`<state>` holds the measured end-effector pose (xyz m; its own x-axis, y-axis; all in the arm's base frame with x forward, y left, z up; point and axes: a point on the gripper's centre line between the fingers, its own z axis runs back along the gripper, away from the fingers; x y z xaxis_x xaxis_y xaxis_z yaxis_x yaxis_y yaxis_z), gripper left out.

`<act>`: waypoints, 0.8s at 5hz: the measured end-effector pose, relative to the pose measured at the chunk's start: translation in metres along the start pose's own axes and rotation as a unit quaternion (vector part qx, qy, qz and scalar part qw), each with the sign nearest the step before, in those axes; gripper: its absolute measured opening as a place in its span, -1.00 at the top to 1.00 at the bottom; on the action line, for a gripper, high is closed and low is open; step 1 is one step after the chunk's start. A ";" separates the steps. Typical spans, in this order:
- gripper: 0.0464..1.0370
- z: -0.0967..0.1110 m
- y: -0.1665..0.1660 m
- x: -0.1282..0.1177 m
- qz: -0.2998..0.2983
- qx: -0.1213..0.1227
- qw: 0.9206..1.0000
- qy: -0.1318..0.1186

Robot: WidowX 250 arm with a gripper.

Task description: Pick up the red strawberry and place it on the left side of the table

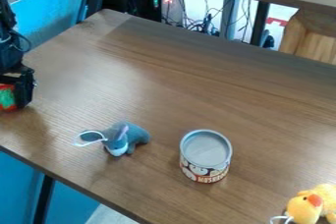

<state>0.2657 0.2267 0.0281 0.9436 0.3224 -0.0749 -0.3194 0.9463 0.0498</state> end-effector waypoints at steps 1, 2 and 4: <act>-0.94 0.028 -0.010 0.004 0.011 -0.011 1.000 -0.020; -0.94 0.072 -0.040 0.012 -0.024 0.000 0.998 -0.064; -0.93 0.102 -0.131 0.006 -0.156 -0.038 0.981 -0.108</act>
<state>0.3221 0.1024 0.1227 0.9903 0.0121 0.1386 -0.0099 0.9998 -0.0167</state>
